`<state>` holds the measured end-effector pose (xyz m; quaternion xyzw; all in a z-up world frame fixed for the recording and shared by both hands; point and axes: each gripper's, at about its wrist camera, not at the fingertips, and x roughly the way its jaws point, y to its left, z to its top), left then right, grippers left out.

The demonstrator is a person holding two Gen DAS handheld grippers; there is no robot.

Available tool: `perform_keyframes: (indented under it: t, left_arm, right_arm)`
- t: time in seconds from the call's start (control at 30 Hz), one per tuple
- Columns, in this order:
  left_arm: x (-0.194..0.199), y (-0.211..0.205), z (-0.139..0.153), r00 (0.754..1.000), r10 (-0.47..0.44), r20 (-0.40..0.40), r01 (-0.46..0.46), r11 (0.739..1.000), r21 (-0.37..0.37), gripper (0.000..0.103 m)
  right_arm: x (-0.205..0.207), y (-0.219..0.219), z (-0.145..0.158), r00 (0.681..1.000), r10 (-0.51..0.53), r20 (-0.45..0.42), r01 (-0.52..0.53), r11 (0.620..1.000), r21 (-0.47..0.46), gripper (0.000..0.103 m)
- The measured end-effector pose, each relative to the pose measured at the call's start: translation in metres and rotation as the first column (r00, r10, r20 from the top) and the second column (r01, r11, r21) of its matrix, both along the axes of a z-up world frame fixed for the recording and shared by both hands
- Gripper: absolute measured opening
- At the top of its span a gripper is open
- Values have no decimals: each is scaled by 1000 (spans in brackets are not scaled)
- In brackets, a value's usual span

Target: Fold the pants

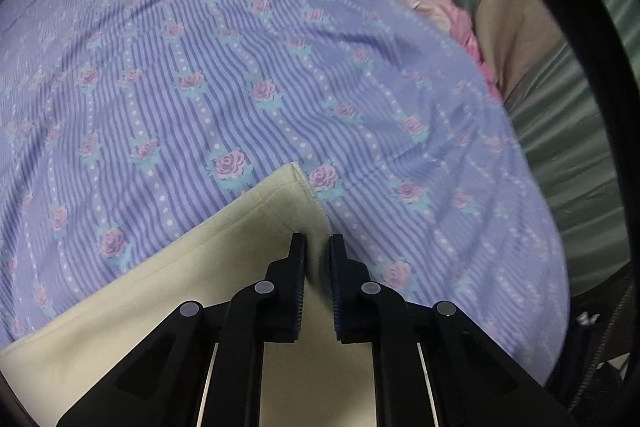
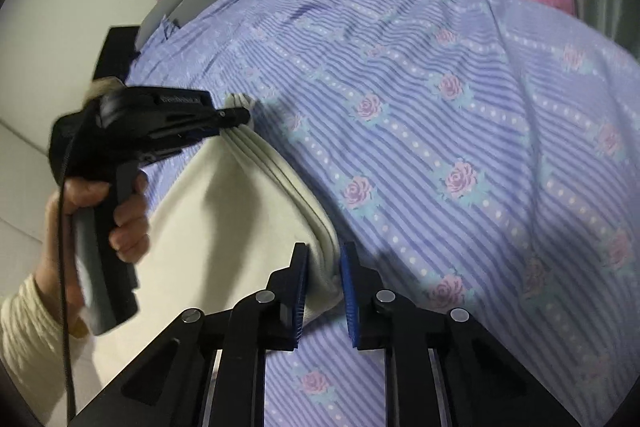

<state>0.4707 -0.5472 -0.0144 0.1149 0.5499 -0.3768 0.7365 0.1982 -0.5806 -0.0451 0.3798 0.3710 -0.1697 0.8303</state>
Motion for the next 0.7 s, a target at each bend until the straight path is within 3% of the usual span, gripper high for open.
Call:
perform_keyframes:
  t: [0.1,0.13,0.2,0.4,0.47,0.5,0.53,0.63,0.7]
  left_arm:
    - [-4,13,20,1000,-19,25,20,999,-30,12]
    - [-4,15,25,999,-23,26,24,999,-41,12]
    - [-4,25,33,999,-35,33,37,997,-62,12]
    - [-10,40,43,994,-75,86,82,993,-81,12]
    - [-10,44,46,993,-79,85,87,992,-92,12]
    - [-11,44,46,993,-82,83,89,992,-94,12]
    - [-12,45,48,993,-84,86,92,991,-94,12]
    - [-15,58,58,989,-83,121,96,990,-106,12]
    - [-12,65,63,989,-69,129,84,989,-120,12]
  right_arm:
    - [2,7,10,1000,-6,3,6,998,-65,24]
    - [-1,7,9,1000,-12,-7,11,997,-80,43]
    - [-5,4,2,999,-21,-25,19,998,-63,68]
    - [-5,-12,-35,996,-29,89,12,983,184,68]
    - [-3,-18,-43,992,-57,114,29,973,230,60]
    - [-5,-19,-43,989,-59,135,25,969,246,43]
    - [-5,-18,-40,989,-57,138,20,968,249,28]
    - [-9,-5,-14,988,-59,142,35,986,166,23]
    - [-7,17,17,990,-21,138,17,999,30,23]
